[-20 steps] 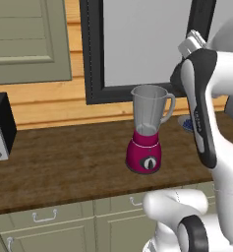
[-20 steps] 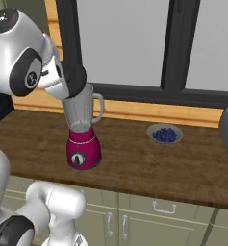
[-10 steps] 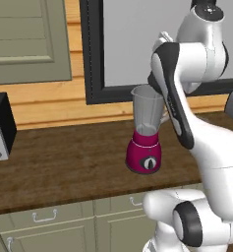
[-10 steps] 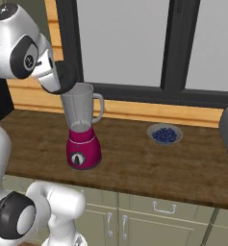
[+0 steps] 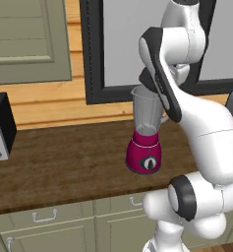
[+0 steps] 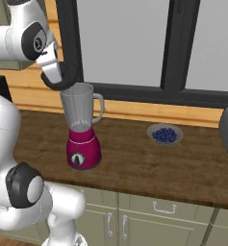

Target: Close the lid blender by securely placing the lid on top.

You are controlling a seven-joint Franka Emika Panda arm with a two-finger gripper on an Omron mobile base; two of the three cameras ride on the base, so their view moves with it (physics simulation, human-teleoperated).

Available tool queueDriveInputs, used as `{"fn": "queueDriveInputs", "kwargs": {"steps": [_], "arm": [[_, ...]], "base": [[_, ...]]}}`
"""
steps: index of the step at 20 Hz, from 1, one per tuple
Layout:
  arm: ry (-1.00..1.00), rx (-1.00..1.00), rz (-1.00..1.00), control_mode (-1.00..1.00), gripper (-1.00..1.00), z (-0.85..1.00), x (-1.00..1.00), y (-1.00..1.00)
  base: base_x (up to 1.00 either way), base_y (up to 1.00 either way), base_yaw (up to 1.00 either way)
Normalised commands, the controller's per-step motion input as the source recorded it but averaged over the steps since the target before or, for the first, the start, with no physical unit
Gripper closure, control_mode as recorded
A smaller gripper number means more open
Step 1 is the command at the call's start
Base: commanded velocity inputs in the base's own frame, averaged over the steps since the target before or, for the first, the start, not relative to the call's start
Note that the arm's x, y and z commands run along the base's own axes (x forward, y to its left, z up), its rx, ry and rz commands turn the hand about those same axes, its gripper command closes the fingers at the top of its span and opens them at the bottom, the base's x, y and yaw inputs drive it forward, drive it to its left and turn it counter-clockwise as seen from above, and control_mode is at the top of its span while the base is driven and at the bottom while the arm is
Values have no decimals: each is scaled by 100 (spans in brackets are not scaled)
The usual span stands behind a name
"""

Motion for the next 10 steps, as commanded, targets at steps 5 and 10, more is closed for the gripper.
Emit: {"fn": "queueDriveInputs", "kwargs": {"steps": [5, 10], "arm": [[10, 8, 0, -100, 100, -21, 1, 0], [8, 9, 0, -100, 100, -24, 4, 0]], "base": [[0, 0, 0], [0, 0, 0]]}}
